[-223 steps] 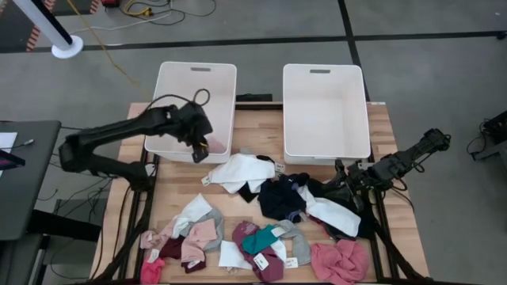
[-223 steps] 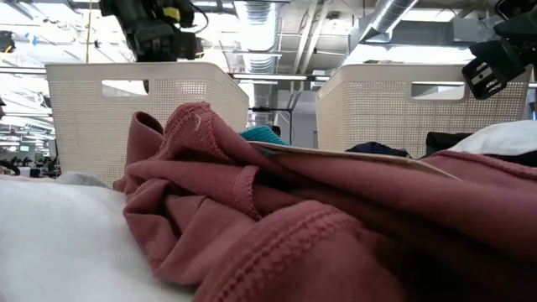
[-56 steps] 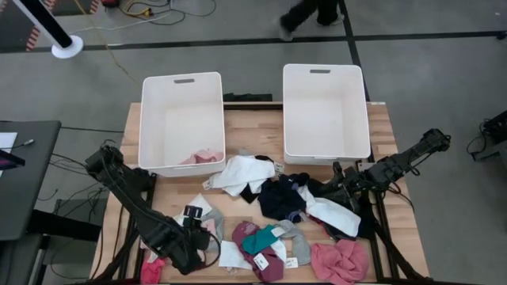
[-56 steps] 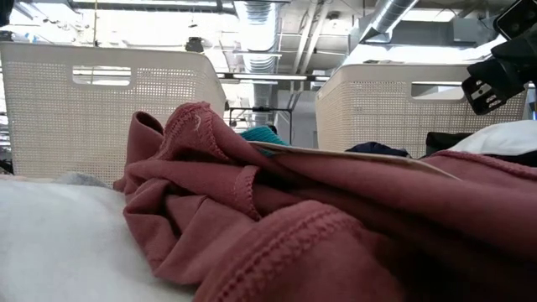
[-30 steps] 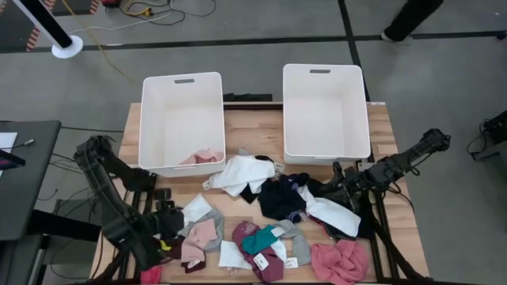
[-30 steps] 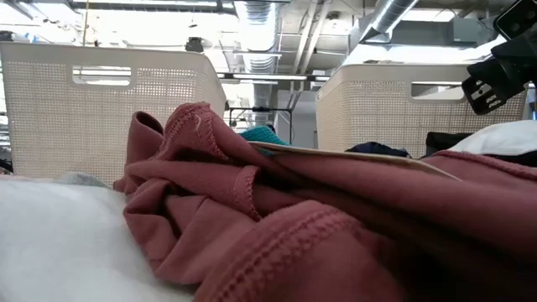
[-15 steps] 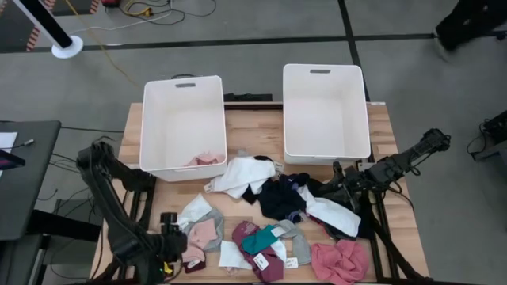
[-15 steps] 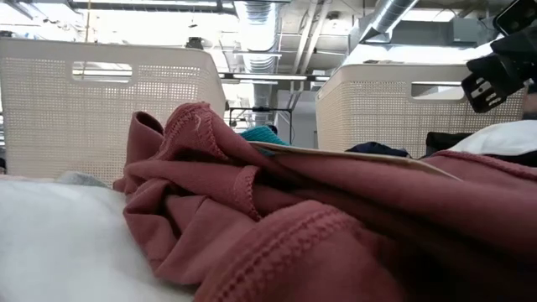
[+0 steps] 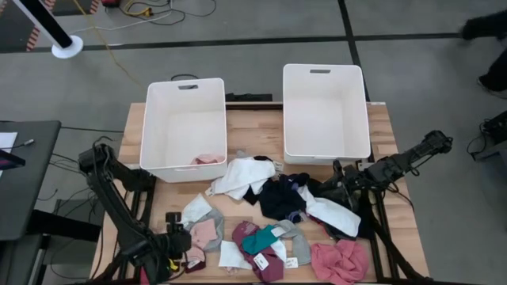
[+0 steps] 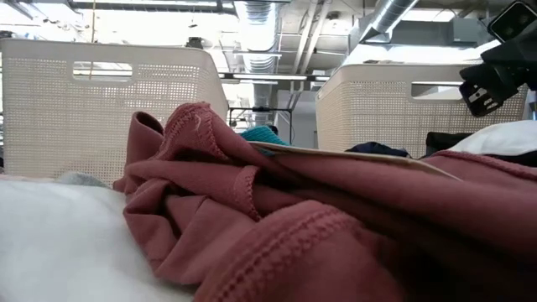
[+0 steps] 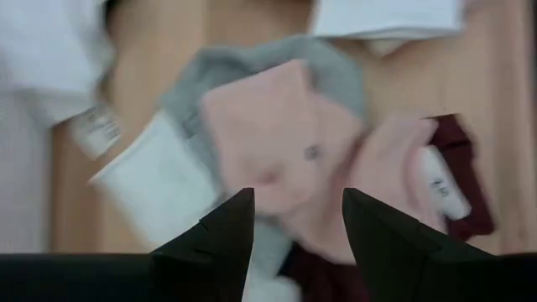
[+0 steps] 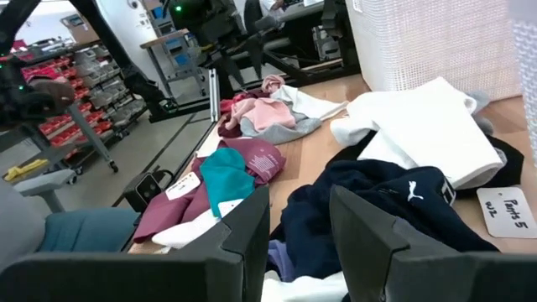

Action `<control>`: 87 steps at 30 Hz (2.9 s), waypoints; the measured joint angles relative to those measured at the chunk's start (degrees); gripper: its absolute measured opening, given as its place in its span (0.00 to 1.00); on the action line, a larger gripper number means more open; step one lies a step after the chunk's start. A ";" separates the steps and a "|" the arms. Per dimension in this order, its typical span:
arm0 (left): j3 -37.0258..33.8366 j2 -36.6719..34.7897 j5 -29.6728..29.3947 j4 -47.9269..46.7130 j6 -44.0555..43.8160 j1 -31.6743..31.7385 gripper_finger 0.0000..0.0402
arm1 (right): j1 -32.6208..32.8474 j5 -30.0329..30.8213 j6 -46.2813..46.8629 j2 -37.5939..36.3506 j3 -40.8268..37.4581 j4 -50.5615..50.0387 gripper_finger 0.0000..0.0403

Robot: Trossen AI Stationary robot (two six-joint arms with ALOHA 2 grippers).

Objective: Sort clothes
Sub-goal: Put the light pink sock into the left white bin

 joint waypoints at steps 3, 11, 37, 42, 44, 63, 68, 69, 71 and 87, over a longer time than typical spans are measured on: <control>-2.52 0.02 0.02 6.51 3.94 0.48 0.44 | -0.02 -0.01 0.00 -0.01 0.00 0.02 0.36; -5.82 0.02 -0.06 6.83 3.76 1.99 0.44 | 0.00 -0.01 0.00 -0.01 0.00 0.00 0.36; -7.93 -0.04 4.96 9.05 11.88 7.02 0.01 | -0.39 0.14 1.79 -0.01 0.00 11.46 0.36; -6.50 -0.97 4.59 7.64 13.67 7.74 0.01 | 0.70 0.03 -2.93 -0.01 0.04 18.40 0.36; -4.92 -1.40 3.73 6.30 14.78 7.87 0.01 | 1.22 0.03 -5.68 0.37 0.46 20.39 0.36; 9.03 -5.60 -9.47 -3.48 25.38 8.98 0.00 | 0.28 0.45 -24.92 30.37 22.08 25.28 0.60; 12.33 -5.57 -13.10 -5.12 29.84 10.81 0.00 | 0.02 0.45 -27.64 41.89 30.13 21.09 0.67; 13.20 -5.57 -13.73 -5.59 30.75 11.33 0.00 | 0.00 0.45 -27.88 44.17 31.58 20.63 0.67; 15.04 -5.57 -15.06 -6.22 32.81 12.38 0.00 | 0.00 0.45 -28.15 48.27 34.08 20.50 0.67; 31.01 -5.57 -21.92 -4.29 53.68 18.80 0.00 | -4.42 0.42 -29.16 71.99 47.98 20.42 0.67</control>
